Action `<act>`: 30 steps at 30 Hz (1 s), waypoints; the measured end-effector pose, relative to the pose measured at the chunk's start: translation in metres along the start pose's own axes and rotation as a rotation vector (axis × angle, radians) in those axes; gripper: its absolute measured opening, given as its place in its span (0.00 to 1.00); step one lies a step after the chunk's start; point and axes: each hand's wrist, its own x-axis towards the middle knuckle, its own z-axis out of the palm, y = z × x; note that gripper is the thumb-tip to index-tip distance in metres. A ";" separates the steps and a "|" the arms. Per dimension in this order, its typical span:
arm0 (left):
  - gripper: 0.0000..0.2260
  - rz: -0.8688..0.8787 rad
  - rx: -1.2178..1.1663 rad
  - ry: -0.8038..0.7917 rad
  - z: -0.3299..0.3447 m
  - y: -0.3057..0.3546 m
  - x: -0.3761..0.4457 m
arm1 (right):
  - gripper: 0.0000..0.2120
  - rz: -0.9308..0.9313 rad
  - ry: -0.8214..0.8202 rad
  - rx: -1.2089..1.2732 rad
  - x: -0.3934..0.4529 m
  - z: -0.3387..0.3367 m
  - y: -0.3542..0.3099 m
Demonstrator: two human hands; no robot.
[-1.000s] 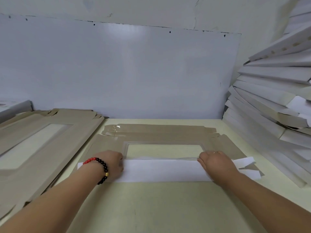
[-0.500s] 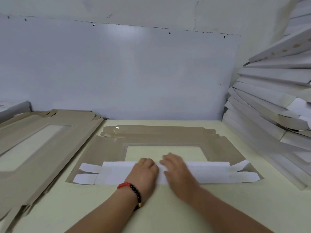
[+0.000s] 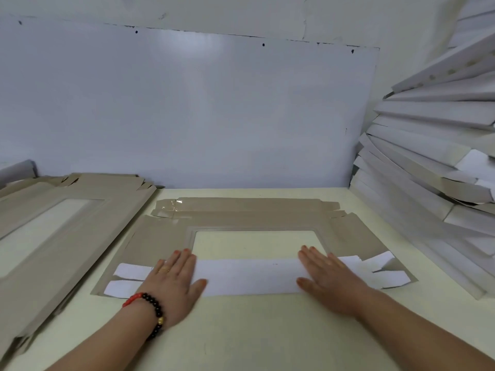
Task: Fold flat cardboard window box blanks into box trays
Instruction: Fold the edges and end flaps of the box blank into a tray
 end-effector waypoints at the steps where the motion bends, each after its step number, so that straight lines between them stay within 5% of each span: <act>1: 0.31 -0.014 0.003 -0.007 0.000 -0.007 -0.001 | 0.34 0.029 0.005 -0.005 -0.003 0.002 0.013; 13: 0.31 -0.135 0.000 -0.037 -0.009 -0.069 -0.012 | 0.30 0.271 0.104 0.006 -0.037 0.004 0.079; 18: 0.41 -0.100 -0.049 -0.012 -0.020 -0.077 -0.010 | 0.27 0.351 0.192 -0.044 -0.044 -0.010 0.078; 24: 0.49 -0.116 0.079 -0.107 -0.062 -0.069 0.009 | 0.43 0.349 0.108 -0.059 -0.029 -0.038 0.077; 27: 0.45 -0.138 0.036 -0.227 -0.083 -0.057 0.014 | 0.47 0.291 0.088 0.025 -0.025 -0.054 0.077; 30: 0.35 -0.105 -0.044 -0.260 -0.098 -0.041 0.009 | 0.37 0.237 0.064 0.112 -0.029 -0.064 0.075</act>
